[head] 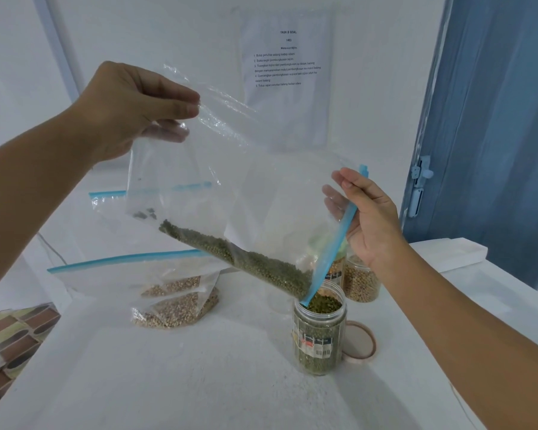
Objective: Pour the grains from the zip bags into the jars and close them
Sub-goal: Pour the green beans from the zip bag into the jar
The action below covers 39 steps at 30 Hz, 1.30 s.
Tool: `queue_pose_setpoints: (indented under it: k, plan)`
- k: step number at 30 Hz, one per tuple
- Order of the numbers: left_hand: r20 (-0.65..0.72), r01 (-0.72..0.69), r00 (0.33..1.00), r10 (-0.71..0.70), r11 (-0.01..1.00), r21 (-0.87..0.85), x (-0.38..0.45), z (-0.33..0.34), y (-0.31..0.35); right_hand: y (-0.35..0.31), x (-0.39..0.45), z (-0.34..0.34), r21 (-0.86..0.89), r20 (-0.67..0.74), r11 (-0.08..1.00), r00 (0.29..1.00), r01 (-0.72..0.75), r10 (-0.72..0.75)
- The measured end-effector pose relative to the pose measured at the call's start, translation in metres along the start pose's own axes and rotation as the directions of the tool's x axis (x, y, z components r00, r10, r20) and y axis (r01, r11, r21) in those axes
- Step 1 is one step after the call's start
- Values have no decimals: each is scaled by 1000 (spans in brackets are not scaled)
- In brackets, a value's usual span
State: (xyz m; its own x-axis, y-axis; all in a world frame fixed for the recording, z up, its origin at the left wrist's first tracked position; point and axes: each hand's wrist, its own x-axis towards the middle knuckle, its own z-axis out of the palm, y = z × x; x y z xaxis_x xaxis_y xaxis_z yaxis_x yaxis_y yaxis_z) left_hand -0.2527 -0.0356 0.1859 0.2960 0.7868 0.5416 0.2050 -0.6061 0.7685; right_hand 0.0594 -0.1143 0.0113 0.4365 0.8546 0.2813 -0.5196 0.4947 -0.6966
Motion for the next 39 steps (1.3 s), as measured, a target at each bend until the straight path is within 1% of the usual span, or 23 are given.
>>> queue_pose_setpoints:
  k: [7,15,22,28,31,36,39]
  plan:
    - [-9,12,1000,-13,998,-61,-7,4,-7,-2,0,-5,-25,-12,1000,1000,9,-9]
    - [-48,45,997,-53,987,-154,-33,11,-34,3,-2,-14,-45,-15,999,1000,-15,14]
    - [-117,72,987,-106,962,-265,-81,17,-47,7,-3,-20,-115,31,993,999,-26,30]
    - [-186,81,971,-149,941,-329,-124,38,-44,13,-2,-25,-136,9,989,999,-50,52]
    - [-202,64,971,-128,954,-294,-118,43,-35,15,0,-26,-123,-16,991,998,-54,53]
    - [-140,61,985,-98,967,-249,-92,45,-22,14,1,-29,-76,-49,995,997,-57,53]
    - [-134,45,988,-75,975,-217,-81,49,-18,15,-1,-31,-57,-60,997,997,-57,54]
